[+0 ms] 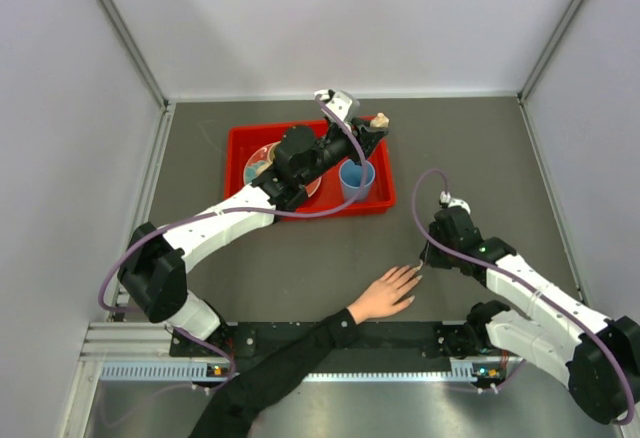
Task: Paint the nails
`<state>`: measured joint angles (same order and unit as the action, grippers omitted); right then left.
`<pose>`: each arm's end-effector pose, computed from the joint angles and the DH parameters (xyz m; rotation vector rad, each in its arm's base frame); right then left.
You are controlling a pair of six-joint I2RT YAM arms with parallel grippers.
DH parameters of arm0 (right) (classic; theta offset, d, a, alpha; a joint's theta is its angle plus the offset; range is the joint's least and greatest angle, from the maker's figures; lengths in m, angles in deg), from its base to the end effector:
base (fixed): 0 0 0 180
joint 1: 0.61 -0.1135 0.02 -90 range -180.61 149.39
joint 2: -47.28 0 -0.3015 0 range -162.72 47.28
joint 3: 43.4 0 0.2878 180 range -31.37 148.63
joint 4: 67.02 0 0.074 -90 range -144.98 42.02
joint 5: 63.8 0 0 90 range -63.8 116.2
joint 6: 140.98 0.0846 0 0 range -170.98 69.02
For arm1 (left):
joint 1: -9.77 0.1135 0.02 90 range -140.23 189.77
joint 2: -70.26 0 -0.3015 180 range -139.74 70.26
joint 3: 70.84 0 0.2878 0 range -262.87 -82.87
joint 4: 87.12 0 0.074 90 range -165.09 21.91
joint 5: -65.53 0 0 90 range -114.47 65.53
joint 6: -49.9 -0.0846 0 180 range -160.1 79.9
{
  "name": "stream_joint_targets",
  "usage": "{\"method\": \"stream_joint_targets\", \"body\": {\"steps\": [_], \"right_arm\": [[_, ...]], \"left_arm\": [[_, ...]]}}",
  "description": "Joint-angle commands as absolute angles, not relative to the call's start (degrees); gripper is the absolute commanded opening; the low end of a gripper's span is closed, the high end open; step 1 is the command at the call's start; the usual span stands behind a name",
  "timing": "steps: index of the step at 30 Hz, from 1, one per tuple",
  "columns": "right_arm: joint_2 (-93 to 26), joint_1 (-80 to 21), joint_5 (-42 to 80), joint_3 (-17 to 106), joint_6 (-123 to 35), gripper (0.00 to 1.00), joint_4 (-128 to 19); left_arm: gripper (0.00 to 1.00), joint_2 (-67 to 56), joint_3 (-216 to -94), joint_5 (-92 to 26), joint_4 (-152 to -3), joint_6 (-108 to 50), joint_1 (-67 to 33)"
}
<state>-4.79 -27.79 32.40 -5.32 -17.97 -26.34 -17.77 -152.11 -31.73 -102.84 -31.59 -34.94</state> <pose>0.1869 0.0857 0.1527 0.1730 2.5353 0.2867 0.3133 -0.3252 0.4055 0.5594 1.3608 -0.8522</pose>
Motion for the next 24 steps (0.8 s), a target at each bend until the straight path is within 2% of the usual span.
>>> {"method": "stream_joint_targets", "body": {"steps": [1,24], "right_arm": [[-4.92,-26.89,32.79,-4.38,-18.55,0.0,-28.71],[-4.75,-25.93,32.18,-4.56,-18.73,0.0,-28.97]], "left_arm": [[0.0,-16.05,-153.8,-32.46,-105.41,-31.05,-34.7],[0.0,-16.49,-153.98,-32.47,-105.59,-31.05,-34.53]]}}
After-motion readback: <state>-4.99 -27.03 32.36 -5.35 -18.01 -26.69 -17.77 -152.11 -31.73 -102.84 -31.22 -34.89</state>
